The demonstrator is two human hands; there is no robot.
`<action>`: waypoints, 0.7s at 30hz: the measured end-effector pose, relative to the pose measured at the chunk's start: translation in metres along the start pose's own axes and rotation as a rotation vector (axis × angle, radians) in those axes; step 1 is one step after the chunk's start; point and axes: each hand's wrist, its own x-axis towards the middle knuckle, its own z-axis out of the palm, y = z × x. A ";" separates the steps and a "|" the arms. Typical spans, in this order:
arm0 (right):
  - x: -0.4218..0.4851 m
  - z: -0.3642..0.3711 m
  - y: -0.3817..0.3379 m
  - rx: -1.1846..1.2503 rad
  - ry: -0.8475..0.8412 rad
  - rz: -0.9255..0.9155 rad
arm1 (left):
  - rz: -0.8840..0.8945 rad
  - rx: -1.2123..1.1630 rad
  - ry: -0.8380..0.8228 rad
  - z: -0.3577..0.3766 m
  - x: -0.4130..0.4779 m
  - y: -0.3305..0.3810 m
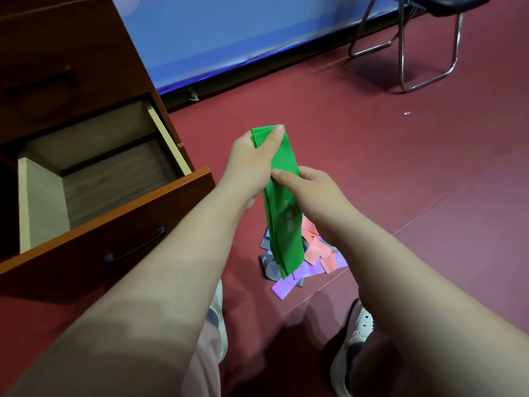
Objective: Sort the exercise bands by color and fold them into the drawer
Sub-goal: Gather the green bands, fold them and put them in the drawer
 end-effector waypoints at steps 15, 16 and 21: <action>0.006 0.005 -0.003 0.019 0.099 -0.078 | -0.044 0.058 -0.106 -0.016 0.002 0.002; 0.007 0.005 -0.002 0.028 0.100 -0.079 | -0.043 0.047 -0.112 -0.016 0.003 0.001; 0.008 0.005 -0.002 0.038 0.106 -0.051 | -0.038 -0.038 -0.127 -0.019 0.004 -0.001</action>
